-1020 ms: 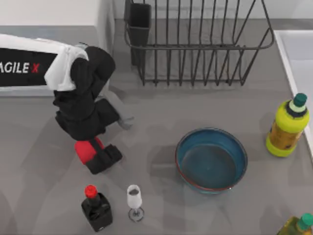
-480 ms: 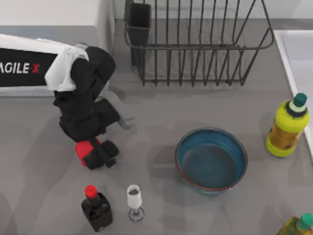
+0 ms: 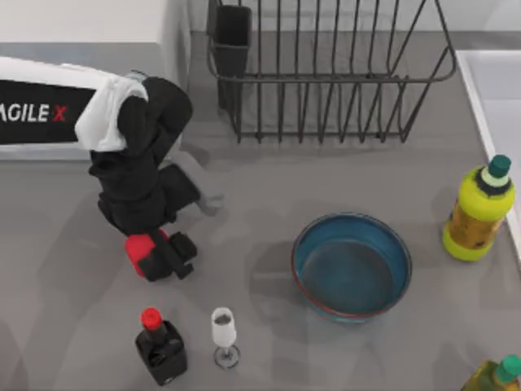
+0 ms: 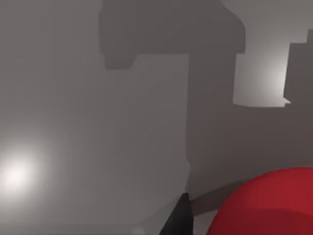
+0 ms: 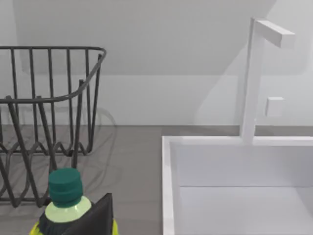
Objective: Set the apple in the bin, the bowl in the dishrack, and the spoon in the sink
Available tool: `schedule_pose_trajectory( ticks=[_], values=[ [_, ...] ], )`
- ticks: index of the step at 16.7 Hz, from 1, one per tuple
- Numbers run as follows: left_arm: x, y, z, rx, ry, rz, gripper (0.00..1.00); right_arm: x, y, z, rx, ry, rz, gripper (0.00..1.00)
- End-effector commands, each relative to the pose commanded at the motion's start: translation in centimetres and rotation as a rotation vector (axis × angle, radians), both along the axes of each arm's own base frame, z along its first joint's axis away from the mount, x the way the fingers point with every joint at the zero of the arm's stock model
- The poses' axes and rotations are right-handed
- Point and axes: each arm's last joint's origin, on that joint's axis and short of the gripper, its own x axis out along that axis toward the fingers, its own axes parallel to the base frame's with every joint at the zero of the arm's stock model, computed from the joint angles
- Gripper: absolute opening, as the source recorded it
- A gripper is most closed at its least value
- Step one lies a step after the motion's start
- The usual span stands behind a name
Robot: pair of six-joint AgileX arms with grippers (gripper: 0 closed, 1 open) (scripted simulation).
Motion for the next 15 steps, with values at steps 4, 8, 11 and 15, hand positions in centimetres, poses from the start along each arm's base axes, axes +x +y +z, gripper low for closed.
schedule_pose_trajectory(
  ticks=[4, 8, 11, 15],
  values=[
    [0.4, -0.3, 3.1, -0.001, -0.003, -0.006, 0.00, 0.0, 0.0, 0.0, 0.000, 0.000, 0.000, 1.00],
    [0.2, -0.1, 7.9, 0.007, 0.015, -0.001, 0.00, 0.0, 0.0, 0.0, 0.000, 0.000, 0.000, 1.00],
    [0.0, 0.0, 9.9, 0.000, 0.000, 0.002, 0.00, 0.0, 0.0, 0.0, 0.000, 0.000, 0.000, 1.00],
    [0.0, 0.0, 9.7, 0.002, 0.003, 0.000, 0.00, 0.0, 0.0, 0.0, 0.000, 0.000, 0.000, 1.00]
  ],
)
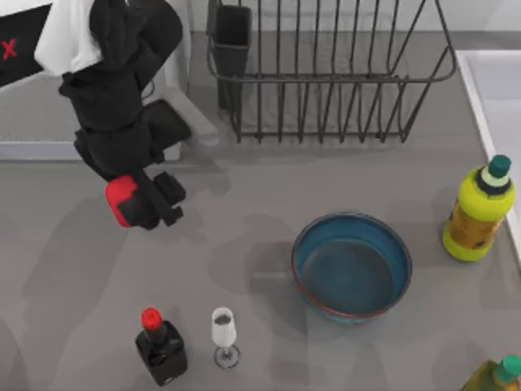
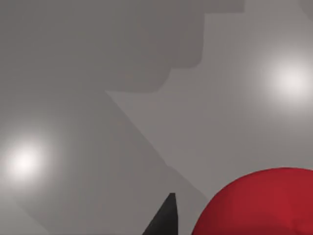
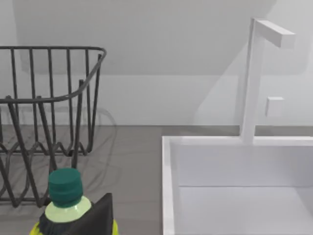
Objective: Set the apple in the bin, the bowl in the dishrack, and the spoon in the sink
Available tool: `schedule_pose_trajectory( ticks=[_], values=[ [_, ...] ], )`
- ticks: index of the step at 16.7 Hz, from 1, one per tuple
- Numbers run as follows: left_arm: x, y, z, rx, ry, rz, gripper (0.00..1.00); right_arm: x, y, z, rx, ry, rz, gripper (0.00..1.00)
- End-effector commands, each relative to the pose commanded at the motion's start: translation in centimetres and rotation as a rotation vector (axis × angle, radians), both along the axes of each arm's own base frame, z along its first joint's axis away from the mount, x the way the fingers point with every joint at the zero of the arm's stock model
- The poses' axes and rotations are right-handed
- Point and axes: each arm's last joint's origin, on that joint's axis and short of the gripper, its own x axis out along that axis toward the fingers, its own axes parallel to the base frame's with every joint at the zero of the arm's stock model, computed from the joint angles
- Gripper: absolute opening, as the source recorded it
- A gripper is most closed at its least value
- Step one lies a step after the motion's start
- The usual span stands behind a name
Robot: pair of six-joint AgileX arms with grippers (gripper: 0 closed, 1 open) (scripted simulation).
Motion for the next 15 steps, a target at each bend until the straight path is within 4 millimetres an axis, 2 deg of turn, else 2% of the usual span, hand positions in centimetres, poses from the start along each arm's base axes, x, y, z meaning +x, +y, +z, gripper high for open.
schedule_pose_trajectory(
  ticks=[3, 7, 11, 15],
  values=[
    [-0.2, 0.6, 0.7, -0.005, -0.005, -0.040, 0.00, 0.0, 0.0, 0.0, 0.000, 0.000, 0.000, 1.00],
    [-1.0, 3.3, 3.0, -0.020, -0.031, -0.201, 0.00, 0.0, 0.0, 0.0, 0.000, 0.000, 0.000, 1.00],
    [-2.6, 7.2, 5.6, -0.019, -0.062, -0.491, 0.00, 0.0, 0.0, 0.0, 0.000, 0.000, 0.000, 1.00],
    [-4.9, 11.2, 7.1, 0.004, -0.063, -0.874, 0.00, 0.0, 0.0, 0.0, 0.000, 0.000, 0.000, 1.00]
  ],
)
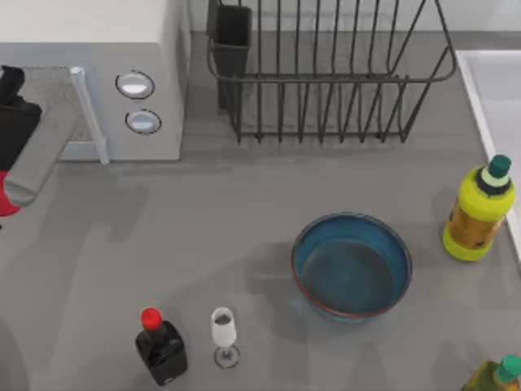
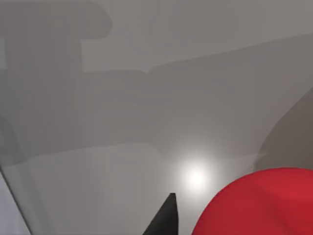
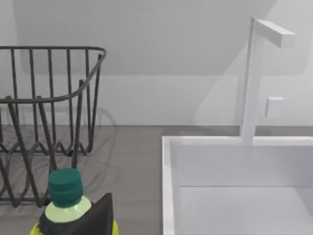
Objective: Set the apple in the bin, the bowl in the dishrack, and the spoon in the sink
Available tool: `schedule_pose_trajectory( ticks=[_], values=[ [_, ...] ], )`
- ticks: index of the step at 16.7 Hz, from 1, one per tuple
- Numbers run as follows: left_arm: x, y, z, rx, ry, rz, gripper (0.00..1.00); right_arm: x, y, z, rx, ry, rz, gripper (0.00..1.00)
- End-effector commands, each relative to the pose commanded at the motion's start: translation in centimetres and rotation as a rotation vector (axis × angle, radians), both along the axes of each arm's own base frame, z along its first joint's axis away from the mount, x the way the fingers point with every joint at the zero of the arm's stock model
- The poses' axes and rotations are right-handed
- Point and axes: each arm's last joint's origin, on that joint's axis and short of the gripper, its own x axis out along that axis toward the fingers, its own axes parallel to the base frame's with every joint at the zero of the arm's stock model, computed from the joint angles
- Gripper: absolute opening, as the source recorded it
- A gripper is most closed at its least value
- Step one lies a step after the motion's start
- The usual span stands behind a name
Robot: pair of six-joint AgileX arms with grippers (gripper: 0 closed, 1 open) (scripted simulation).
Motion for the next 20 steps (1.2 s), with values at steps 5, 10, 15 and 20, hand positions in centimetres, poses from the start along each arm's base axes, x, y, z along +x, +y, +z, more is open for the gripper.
schedule_pose_trajectory(
  ticks=[5, 10, 15, 20],
  values=[
    [-3.2, 4.2, 0.4, 0.052, 0.024, -0.450, 0.00, 0.0, 0.0, 0.0, 0.000, 0.000, 0.000, 1.00],
    [-5.9, 7.3, 0.1, 0.105, 0.050, -0.821, 0.00, 0.0, 0.0, 0.0, 0.000, 0.000, 0.000, 1.00],
    [-7.7, 9.4, -0.5, 0.166, 0.074, -1.112, 0.00, 0.0, 0.0, 0.0, 0.000, 0.000, 0.000, 1.00],
    [-8.4, 10.6, -1.0, 0.210, 0.099, -1.275, 0.00, 0.0, 0.0, 0.0, 0.000, 0.000, 0.000, 1.00]
  ],
)
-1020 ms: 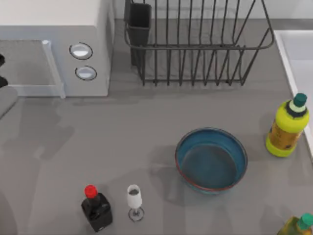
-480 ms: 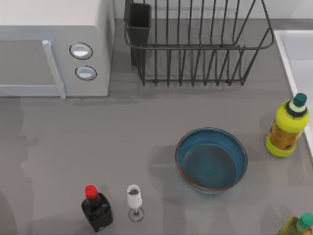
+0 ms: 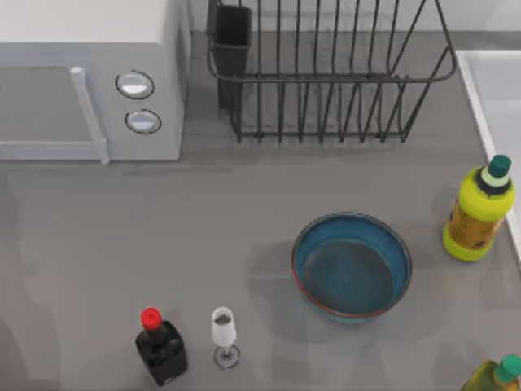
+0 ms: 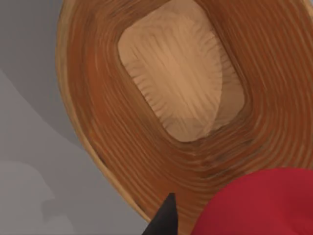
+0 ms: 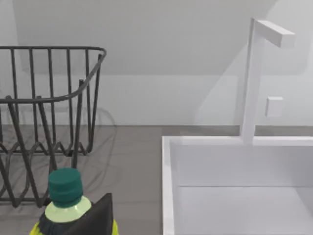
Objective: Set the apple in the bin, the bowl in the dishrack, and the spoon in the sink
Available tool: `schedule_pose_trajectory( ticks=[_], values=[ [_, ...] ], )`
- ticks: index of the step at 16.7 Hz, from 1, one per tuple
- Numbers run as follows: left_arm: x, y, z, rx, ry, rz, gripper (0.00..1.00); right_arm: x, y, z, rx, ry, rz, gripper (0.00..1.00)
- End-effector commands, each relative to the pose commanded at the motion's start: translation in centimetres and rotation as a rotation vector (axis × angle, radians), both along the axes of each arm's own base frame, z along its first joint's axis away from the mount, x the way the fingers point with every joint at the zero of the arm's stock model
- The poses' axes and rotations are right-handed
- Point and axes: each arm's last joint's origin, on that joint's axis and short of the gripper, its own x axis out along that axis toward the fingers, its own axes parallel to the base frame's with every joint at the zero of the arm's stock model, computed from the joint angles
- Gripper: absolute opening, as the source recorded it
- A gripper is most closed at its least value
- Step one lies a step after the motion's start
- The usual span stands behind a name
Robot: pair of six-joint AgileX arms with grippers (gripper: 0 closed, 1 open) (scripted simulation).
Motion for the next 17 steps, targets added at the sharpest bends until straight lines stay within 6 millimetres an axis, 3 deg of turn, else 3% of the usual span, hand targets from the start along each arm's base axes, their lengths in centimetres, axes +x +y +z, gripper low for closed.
schedule_pose_trajectory(
  ticks=[10, 17],
  values=[
    [0.0, 0.2, -0.5, 0.006, 0.004, -0.032, 0.00, 0.0, 0.0, 0.0, 0.000, 0.000, 0.000, 1.00],
    [0.3, 1.0, -6.5, 0.010, -0.002, -0.023, 0.00, 0.0, 0.0, 0.0, 0.000, 0.000, 0.000, 1.00]
  ],
)
